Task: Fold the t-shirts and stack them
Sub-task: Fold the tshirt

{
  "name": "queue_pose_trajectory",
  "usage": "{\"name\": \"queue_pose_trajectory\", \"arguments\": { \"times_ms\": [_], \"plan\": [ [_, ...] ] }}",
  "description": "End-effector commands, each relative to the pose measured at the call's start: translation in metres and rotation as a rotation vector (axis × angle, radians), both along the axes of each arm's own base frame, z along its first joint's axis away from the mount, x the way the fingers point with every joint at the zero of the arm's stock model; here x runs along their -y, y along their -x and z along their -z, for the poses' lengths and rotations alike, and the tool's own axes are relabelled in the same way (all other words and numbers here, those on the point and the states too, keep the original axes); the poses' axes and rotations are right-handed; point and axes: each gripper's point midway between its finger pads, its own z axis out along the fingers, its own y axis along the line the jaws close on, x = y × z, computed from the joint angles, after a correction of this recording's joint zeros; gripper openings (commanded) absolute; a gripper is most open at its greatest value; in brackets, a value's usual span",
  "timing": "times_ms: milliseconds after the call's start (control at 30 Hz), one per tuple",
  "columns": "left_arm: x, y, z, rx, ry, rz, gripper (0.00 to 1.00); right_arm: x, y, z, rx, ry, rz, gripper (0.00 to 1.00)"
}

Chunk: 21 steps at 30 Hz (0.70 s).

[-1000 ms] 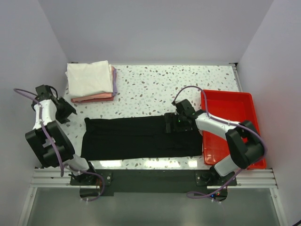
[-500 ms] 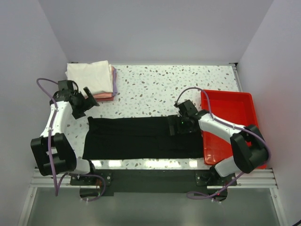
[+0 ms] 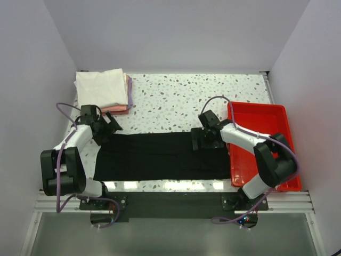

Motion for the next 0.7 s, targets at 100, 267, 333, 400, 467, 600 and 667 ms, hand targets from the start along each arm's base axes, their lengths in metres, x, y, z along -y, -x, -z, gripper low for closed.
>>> {"name": "queue_pose_trajectory", "arguments": {
  "times_ms": [100, 267, 333, 400, 467, 600, 667],
  "plan": [
    [-0.027, -0.005, 0.017, -0.011, -0.105, -0.166, 1.00, 0.000, -0.042, 0.012, 0.028, 0.057, 0.051, 0.99],
    [-0.032, 0.010, 0.037, -0.098, -0.126, -0.210, 1.00, -0.006, -0.087, 0.016, 0.076, 0.082, 0.043, 0.99],
    [-0.040, 0.021, 0.040, -0.140, -0.168, -0.248, 1.00, -0.008, -0.110, 0.021, 0.082, 0.086, 0.054, 0.99],
    [-0.036, 0.029, 0.042, -0.149, -0.158, -0.244, 1.00, -0.012, -0.126, 0.024, 0.086, 0.081, 0.039, 0.99],
    [-0.028, 0.038, 0.044, -0.147, -0.146, -0.225, 1.00, -0.025, -0.148, 0.030, 0.085, 0.071, -0.008, 0.99],
    [-0.011, 0.057, 0.050, -0.176, -0.145, -0.191, 1.00, -0.039, -0.185, 0.039, 0.094, 0.073, -0.053, 0.99],
    [-0.004, 0.067, 0.053, -0.187, -0.143, -0.179, 1.00, -0.045, -0.207, 0.044, 0.094, 0.079, -0.058, 0.99]
  ]
}}
